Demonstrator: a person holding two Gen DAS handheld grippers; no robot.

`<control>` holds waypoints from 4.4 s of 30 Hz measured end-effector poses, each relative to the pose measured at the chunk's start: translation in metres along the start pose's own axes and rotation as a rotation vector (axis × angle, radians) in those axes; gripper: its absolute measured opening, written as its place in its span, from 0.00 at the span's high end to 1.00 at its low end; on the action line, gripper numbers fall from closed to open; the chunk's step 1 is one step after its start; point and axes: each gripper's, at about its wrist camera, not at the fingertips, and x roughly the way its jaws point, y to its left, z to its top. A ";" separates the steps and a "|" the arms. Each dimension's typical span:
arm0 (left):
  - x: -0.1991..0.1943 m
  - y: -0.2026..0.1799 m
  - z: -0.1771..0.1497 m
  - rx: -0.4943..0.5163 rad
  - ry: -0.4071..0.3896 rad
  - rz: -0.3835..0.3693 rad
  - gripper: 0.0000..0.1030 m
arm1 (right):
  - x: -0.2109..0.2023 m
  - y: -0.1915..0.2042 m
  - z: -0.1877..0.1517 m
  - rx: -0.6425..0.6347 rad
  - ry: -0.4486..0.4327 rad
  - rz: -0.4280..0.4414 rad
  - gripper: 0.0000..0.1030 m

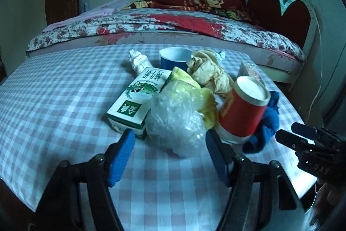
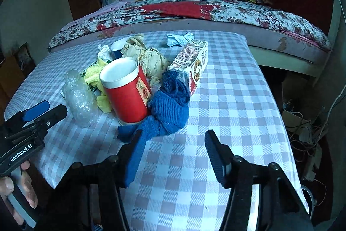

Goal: Collect trash
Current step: 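Grasp the clear plastic bag with the left tool while the right tool grasps the blue sock, then carry the plastic bag and sock to the bin and release both, then move both tools back to the table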

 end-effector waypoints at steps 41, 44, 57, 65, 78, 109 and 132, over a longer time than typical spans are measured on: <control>-0.094 -0.061 -0.020 0.127 -0.063 -0.183 0.63 | -0.122 -0.044 -0.043 0.083 -0.117 -0.029 0.63; -0.103 -0.077 -0.026 0.156 -0.068 -0.215 0.63 | -0.140 -0.054 -0.056 0.113 -0.130 -0.044 0.63; -0.122 -0.162 -0.052 0.282 -0.047 -0.360 0.63 | -0.197 -0.117 -0.111 0.236 -0.136 -0.160 0.62; -0.120 -0.221 -0.075 0.384 -0.007 -0.440 0.63 | -0.212 -0.172 -0.150 0.309 -0.114 -0.220 0.62; -0.093 -0.321 -0.135 0.501 0.139 -0.582 0.63 | -0.221 -0.251 -0.212 0.355 -0.002 -0.312 0.62; -0.003 -0.383 -0.183 0.525 0.283 -0.501 0.02 | -0.131 -0.350 -0.281 0.324 0.275 -0.383 0.05; -0.075 -0.330 -0.142 0.481 0.137 -0.464 0.02 | -0.190 -0.282 -0.248 0.295 0.139 -0.407 0.04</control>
